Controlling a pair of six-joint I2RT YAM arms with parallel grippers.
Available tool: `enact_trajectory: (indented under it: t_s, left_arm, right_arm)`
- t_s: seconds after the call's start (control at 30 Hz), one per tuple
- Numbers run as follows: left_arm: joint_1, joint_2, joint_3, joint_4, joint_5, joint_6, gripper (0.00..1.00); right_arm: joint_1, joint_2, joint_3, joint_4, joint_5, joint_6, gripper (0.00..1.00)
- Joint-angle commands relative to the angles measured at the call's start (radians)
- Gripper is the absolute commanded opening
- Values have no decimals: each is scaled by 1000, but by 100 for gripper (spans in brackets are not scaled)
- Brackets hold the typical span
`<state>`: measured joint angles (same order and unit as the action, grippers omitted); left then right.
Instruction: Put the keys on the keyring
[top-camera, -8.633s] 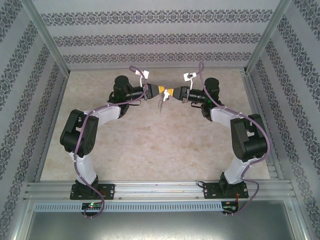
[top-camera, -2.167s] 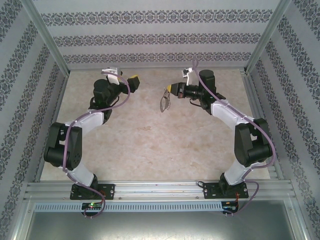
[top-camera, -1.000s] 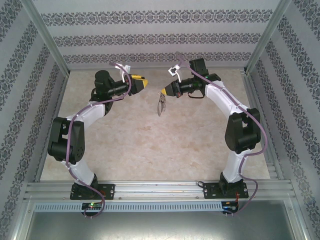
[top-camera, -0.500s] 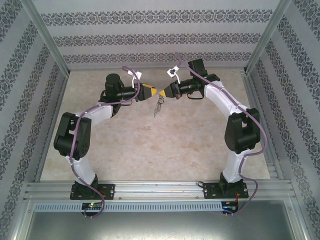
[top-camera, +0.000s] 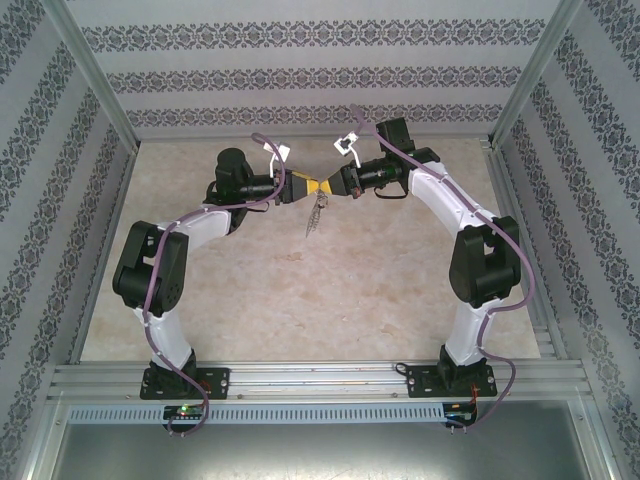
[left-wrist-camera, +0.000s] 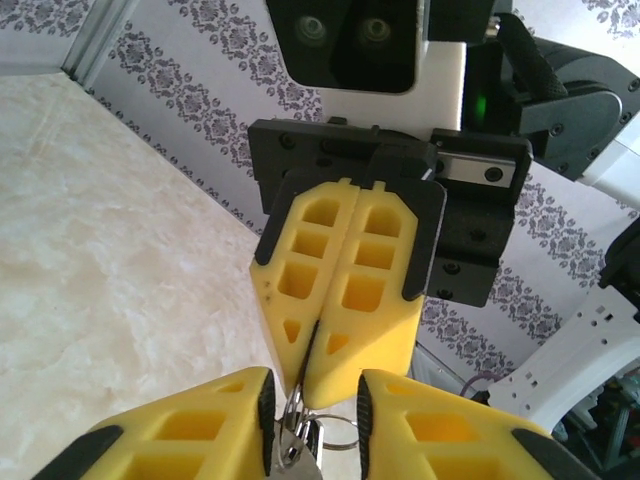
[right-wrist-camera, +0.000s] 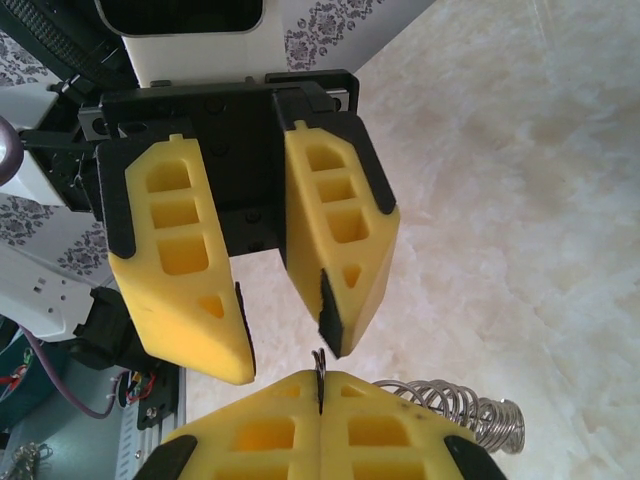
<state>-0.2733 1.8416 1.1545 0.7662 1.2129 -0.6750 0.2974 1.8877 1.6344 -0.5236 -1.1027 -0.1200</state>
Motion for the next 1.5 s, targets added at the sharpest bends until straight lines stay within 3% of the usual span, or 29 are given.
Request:
enact_trajectory:
  t_s: [0.0,0.57,0.67,1.1,1.3,1.47]
  left_arm:
    - [-12,21,20,114,48,-49,27]
    - [-11,37,1,175,77,-83,29]
    - [-11,42,1,182,80,-89,22]
    - [-27,60,16,208,93,-112,20]
    - [-32,71,25,210,98,-114,13]
    - [-37,75,29,216,96,-116,12]
  right_arm:
    - [-1,-25,0,24,-44,-16,0]
    - [-32,-42,-35,84,-56,18,0]
    - [-34,-45,-40,94,-59,23,0]
    - [-32,-41,-43,102,-64,29,0]
    - [-29,-38,-46,107,-63,30,0]
    - [-27,-36,-49,108,-59,31,0]
